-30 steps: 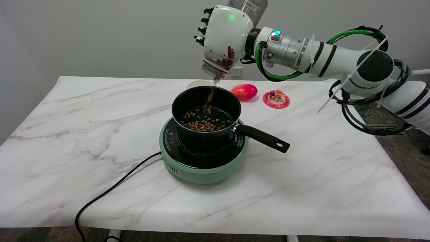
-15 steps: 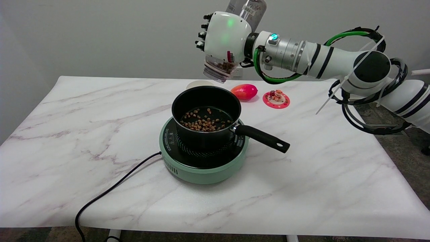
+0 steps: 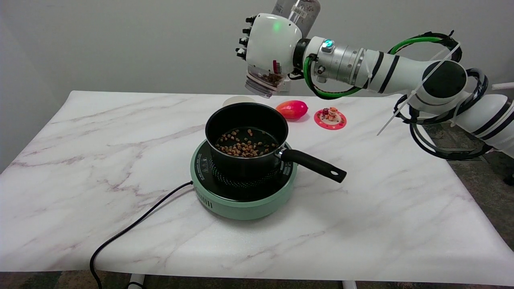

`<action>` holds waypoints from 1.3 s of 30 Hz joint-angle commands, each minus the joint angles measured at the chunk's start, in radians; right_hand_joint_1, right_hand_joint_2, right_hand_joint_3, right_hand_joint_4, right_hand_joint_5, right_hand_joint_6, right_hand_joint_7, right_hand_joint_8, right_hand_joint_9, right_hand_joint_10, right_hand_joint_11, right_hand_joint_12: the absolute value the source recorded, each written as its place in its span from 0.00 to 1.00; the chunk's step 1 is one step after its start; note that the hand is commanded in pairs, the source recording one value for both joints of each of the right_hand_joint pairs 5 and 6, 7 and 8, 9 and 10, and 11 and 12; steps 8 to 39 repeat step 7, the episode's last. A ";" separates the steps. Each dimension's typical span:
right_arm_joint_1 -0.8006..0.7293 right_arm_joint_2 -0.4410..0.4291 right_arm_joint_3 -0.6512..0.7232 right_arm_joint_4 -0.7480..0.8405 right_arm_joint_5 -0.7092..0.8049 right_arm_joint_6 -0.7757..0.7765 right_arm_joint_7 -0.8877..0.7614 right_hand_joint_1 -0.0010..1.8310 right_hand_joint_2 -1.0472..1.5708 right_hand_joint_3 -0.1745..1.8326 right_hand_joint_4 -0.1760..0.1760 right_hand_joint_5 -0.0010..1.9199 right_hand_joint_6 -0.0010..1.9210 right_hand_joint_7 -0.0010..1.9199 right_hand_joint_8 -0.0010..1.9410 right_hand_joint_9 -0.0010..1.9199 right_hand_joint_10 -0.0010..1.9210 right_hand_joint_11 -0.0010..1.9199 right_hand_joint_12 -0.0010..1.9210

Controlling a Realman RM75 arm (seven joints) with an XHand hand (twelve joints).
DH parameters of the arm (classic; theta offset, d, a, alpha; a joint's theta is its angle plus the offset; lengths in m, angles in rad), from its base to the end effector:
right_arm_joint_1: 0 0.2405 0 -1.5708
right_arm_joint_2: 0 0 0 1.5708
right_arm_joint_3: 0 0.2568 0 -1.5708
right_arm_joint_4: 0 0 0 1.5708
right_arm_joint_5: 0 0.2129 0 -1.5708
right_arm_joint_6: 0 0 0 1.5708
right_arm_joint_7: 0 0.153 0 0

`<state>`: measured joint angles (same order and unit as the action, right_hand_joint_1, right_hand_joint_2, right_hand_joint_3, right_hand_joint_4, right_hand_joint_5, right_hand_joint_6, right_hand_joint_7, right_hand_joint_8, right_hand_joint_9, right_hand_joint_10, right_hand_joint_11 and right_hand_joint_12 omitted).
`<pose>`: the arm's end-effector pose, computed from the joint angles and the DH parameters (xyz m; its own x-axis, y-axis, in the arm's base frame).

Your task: Pour the contents of the bottle into the soup pot.

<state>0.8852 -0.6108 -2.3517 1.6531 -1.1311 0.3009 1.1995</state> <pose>-0.0472 -0.4117 0.2504 0.3964 0.6038 -0.6916 0.9181 -0.2581 0.3008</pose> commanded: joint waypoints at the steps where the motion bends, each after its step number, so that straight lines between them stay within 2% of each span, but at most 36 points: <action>1: -0.088 0.047 0.090 0.009 0.246 -0.073 0.010 0.79 0.72 0.40 0.50 1.00 1.00 0.98 0.97 0.67 0.67 0.60 0.60; 7: -0.210 0.062 0.284 0.009 0.514 -0.085 0.001 0.79 0.70 0.40 0.50 1.00 1.00 0.97 0.96 0.67 0.66 0.60 0.60; 39: -0.210 0.062 0.284 0.009 0.514 -0.085 0.001 0.79 0.70 0.40 0.50 1.00 1.00 0.97 0.96 0.67 0.66 0.60 0.60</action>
